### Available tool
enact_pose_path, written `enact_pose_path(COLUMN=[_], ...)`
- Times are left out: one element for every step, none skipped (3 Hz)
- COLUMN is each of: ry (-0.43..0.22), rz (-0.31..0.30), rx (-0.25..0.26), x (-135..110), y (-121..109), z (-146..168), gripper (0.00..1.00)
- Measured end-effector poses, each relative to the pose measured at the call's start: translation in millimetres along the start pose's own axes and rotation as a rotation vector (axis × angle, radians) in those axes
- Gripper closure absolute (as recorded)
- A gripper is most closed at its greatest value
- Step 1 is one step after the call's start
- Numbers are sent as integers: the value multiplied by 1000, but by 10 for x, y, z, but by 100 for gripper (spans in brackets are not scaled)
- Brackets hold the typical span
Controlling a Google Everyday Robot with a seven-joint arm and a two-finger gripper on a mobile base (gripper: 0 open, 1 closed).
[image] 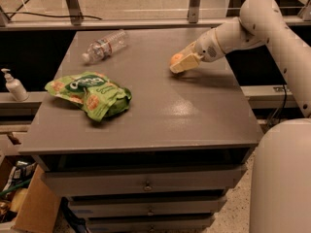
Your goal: Pick orange
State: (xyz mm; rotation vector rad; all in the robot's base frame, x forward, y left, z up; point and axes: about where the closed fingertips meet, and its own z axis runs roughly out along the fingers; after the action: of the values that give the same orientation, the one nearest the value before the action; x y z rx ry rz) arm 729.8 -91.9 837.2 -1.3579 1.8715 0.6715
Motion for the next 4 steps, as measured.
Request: enact_pose_path(ry=[-2,-26,-59,-112], rz=[10,21,21,26], rx=[10,28,22,-9], x=[40,-16,-206,-450], y=[0,34,178,393], z=[-65,-200,-334,-472], gripper=[86,100,100,100])
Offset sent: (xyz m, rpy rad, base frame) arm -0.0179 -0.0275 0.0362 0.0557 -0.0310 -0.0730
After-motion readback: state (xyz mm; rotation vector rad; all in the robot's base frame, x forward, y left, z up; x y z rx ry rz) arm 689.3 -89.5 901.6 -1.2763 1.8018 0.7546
